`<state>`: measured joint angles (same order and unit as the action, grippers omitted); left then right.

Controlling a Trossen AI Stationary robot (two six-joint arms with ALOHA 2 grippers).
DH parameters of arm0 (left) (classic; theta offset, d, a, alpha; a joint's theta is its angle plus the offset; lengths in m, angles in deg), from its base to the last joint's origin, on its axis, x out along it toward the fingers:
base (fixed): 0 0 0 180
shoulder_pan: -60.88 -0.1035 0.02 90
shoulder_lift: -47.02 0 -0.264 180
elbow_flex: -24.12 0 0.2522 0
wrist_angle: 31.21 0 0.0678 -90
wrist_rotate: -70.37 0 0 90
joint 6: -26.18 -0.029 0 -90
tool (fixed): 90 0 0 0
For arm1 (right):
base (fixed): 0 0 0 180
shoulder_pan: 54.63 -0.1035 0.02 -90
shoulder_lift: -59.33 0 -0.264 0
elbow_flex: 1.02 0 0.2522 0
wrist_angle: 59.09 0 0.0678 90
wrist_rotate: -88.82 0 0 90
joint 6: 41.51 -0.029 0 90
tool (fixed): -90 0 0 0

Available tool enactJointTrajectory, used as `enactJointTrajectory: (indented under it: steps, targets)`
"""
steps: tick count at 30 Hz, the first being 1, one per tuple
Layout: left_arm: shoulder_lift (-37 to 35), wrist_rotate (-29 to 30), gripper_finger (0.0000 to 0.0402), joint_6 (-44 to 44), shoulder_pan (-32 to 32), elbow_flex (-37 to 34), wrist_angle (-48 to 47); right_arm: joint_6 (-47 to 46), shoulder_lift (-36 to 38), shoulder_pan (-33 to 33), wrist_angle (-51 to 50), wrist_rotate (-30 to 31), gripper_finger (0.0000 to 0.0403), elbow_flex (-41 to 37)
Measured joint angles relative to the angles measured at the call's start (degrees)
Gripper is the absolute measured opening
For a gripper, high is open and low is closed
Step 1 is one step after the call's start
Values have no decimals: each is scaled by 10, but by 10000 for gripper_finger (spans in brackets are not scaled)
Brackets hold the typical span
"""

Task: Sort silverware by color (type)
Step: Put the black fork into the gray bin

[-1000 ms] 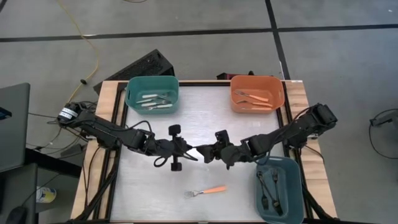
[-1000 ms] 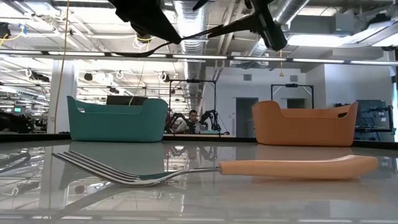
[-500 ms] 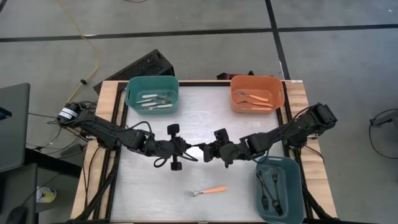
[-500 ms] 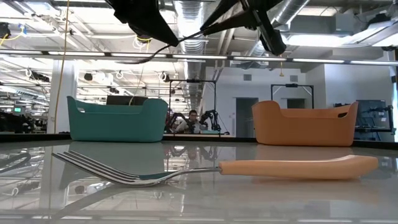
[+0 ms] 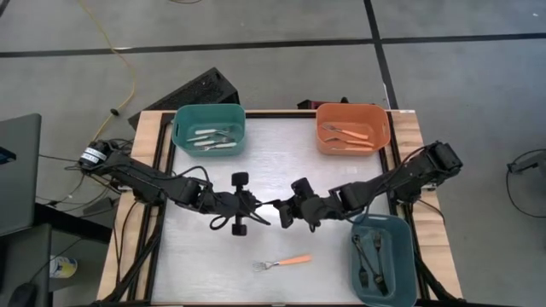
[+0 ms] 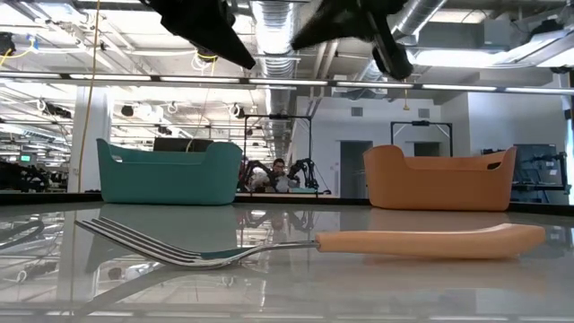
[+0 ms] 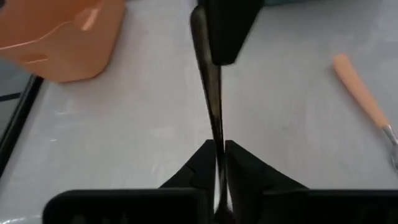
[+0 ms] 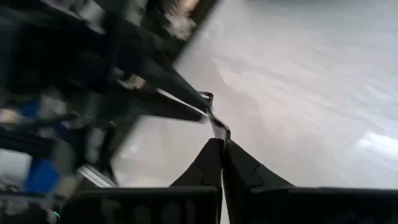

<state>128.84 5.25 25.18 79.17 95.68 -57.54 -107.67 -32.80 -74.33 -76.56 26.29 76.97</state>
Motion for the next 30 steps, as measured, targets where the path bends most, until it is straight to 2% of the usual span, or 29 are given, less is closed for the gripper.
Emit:
enactJointTrajectory:
  steps: [5,11,15,18,23,30]
  targets:
    - [0,-44,63,-19,0,0,-2,3,0,5,-81,-42,20,0]
    - [0,-51,106,13,0,0,-2,19,1,10,-169,-132,20,-1]
    - [0,-51,115,13,-1,0,-10,24,52,-3,-203,-172,20,0]
    - [0,-51,116,21,-3,0,-24,20,112,-25,-280,-194,19,0]
    - [0,-49,116,45,-12,-7,-37,-30,239,-98,-366,-218,20,-1]
    - [0,-76,116,90,-23,-60,45,-177,359,-275,-408,-228,20,1]
